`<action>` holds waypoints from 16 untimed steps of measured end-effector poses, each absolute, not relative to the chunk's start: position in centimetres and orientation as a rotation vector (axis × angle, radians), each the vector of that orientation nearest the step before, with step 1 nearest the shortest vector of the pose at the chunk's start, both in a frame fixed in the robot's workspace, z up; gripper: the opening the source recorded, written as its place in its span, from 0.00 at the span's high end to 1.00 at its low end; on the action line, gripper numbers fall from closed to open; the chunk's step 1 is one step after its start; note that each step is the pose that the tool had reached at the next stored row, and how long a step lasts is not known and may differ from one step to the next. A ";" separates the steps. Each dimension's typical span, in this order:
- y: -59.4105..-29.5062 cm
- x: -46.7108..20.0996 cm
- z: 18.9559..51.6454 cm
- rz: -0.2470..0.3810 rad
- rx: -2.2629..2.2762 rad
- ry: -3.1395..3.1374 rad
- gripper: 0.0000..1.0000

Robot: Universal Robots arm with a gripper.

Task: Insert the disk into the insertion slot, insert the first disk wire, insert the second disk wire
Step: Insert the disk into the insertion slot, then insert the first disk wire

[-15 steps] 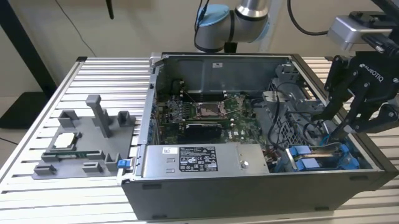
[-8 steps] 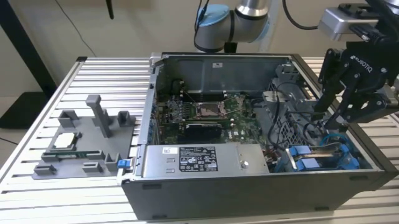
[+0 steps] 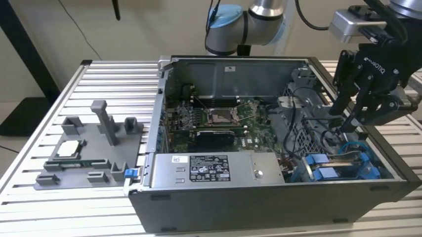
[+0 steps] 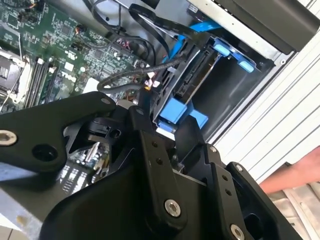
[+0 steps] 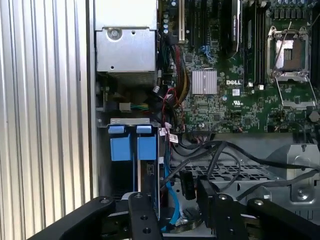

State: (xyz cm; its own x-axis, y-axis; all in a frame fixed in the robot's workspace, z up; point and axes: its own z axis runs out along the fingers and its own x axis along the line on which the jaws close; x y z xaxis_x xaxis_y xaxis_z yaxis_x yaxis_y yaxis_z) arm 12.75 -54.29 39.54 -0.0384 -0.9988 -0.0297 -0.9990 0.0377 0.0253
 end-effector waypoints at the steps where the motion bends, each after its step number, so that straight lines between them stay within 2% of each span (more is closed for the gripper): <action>1: -54.1 12.7 39.5 0.060 -2.175 2.260 0.00; 16: -53.7 12.6 38.7 0.044 -2.174 2.258 0.00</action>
